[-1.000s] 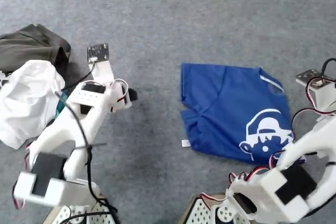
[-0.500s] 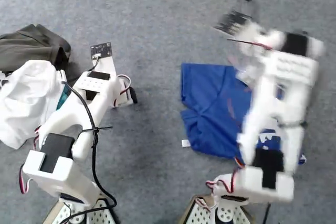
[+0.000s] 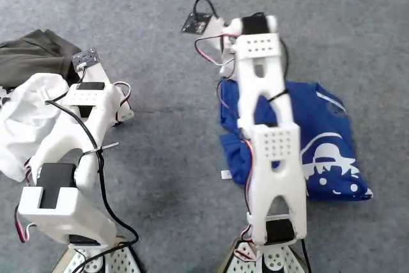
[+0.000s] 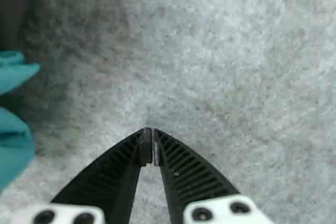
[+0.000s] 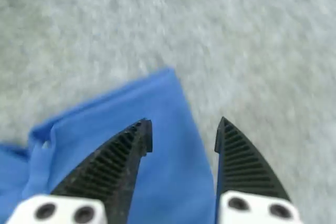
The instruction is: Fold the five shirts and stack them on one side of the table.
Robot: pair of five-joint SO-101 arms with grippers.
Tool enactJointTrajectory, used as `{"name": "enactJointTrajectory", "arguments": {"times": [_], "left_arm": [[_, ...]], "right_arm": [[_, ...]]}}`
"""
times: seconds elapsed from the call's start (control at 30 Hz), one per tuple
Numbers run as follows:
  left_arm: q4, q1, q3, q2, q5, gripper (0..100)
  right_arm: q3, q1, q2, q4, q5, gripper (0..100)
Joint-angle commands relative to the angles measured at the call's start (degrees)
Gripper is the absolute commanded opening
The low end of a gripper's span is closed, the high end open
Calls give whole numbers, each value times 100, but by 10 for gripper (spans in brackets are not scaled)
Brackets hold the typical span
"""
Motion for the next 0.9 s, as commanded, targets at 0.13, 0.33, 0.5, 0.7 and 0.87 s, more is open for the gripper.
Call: {"name": "enactJointTrajectory", "arguments": {"times": [0.13, 0.33, 0.5, 0.7, 0.87], "left_arm": [[-88, 330, -154, -105, -53, 36], [-70, 338, -154, -105, -53, 36], [-53, 338, -154, -105, -53, 36], [-53, 312, -127, -105, -53, 36], [-53, 312, -145, -105, -53, 36]], "right_arm": [[-2035, -193, 1393, 273, 220, 213], [-2026, -97, 1684, 273, 229, 208], [-2026, -88, 1903, 255, 229, 208], [-2088, -35, 1991, 97, 229, 46], [-2114, 62, 1974, 70, 193, 15]]}}
